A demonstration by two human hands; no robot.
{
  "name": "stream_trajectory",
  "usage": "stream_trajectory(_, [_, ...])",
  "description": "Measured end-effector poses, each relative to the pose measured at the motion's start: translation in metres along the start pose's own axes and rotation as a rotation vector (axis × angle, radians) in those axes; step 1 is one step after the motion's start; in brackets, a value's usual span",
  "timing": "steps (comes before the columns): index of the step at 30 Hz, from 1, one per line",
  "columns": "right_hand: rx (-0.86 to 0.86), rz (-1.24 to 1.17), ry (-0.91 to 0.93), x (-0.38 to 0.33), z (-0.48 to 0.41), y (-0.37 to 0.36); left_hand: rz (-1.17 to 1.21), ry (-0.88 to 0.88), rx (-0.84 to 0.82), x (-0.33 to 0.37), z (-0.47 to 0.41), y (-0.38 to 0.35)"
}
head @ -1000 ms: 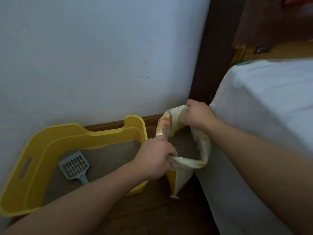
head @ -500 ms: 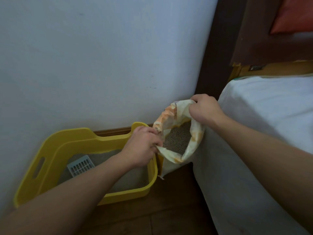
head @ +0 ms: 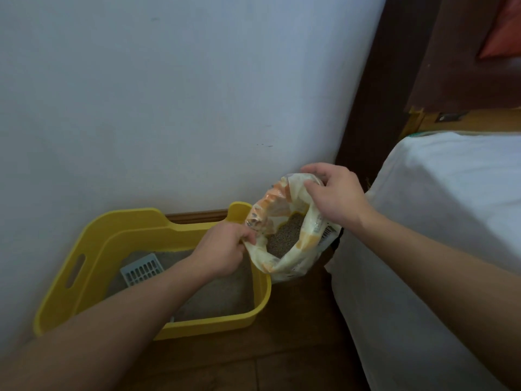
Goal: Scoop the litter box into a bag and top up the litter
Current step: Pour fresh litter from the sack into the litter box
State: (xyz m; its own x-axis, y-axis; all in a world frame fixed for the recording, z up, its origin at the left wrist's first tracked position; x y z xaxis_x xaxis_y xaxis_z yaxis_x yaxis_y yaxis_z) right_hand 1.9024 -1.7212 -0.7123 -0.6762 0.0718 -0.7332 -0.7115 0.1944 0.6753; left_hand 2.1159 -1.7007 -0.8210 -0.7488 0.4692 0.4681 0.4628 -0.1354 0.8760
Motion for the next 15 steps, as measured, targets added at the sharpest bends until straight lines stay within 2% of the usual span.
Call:
stream_trajectory(5, [-0.018, -0.047, 0.013, -0.007, 0.005, -0.015, 0.092, 0.030, -0.012, -0.007, 0.005, -0.007])
stream_trajectory(12, [-0.035, -0.062, -0.011, -0.012, 0.012, -0.029, 0.171, -0.030, -0.242, 0.009, 0.026, -0.019])
stream_trajectory(15, [-0.042, -0.056, -0.016, -0.014, 0.012, -0.031, 0.203, -0.018, -0.279, 0.014, 0.029, -0.022])
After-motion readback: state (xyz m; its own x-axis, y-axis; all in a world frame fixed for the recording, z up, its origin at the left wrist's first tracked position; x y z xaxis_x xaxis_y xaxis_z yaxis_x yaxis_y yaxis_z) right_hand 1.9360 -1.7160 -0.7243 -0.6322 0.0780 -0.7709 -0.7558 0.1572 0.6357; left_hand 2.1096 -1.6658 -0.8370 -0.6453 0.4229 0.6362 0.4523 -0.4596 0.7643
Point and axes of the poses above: each hand's wrist, its own z-axis away from the middle knuckle, its own y-axis out of the back of the hand, x = y × z, the point moved 7 cm from there along -z, towards the middle knuckle, and after that the axes turned 13 degrees about -y, right-handed, at the moved point
